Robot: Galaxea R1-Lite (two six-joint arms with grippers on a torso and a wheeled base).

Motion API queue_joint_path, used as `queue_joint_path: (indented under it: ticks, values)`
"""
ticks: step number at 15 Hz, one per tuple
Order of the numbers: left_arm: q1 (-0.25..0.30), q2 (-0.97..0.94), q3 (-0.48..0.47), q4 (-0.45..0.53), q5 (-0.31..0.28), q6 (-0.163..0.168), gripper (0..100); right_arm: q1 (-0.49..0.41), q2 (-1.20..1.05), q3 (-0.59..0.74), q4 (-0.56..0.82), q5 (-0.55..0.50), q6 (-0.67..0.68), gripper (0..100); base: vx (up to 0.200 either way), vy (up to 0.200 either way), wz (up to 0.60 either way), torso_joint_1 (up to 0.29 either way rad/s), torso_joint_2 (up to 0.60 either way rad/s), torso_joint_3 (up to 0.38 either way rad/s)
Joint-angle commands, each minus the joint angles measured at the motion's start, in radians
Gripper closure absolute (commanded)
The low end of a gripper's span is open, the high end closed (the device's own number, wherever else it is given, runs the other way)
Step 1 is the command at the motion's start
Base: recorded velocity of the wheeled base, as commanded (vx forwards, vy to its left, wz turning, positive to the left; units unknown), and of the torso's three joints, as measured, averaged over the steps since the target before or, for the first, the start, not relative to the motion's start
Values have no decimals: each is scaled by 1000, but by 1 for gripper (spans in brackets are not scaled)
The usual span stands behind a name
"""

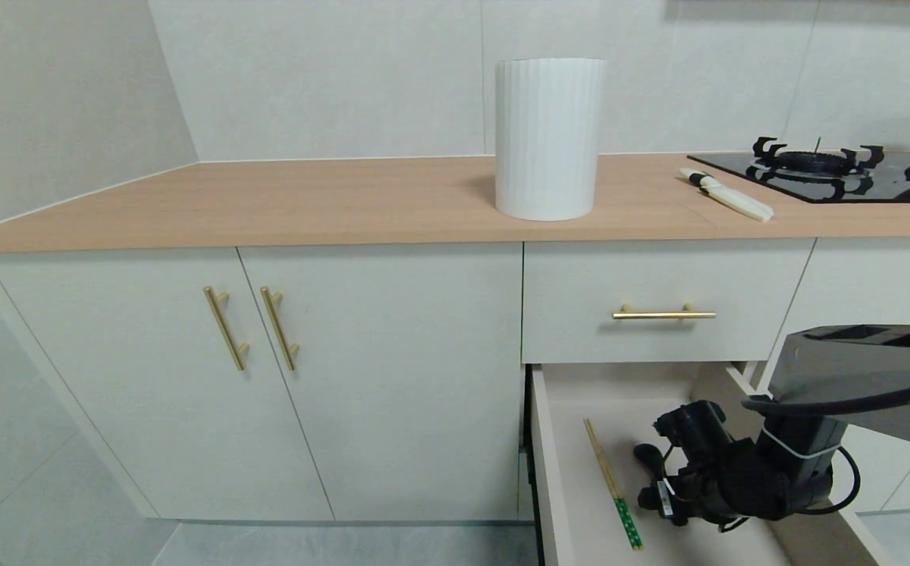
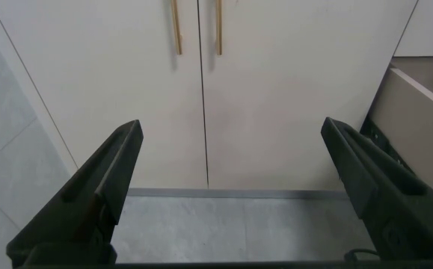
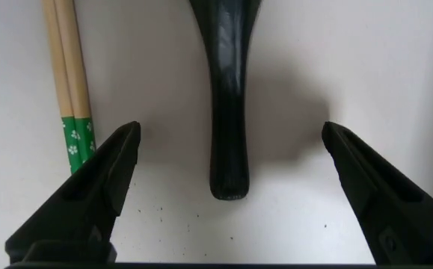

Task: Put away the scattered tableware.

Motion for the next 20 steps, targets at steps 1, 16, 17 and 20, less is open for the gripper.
queue_joint_path:
  ticks: [1,16,17,20]
  values:
    - [0,0,0,0,0,0,0,-1,-112,47,1,-4,1,0,0,0,0,0,0,0]
    - [0,0,0,0,0,1,0,246,-812,84,510,-32,-6,0,0,0,0,0,0,0]
    - [0,0,0,0,0,1,0,247,-816,84,510,-35,-6,0,-200,0,0,2,-2,-2]
    - [0,0,0,0,0,0,0,249,-822,87,512,-36,-8,0,-200,0,0,4,4,2]
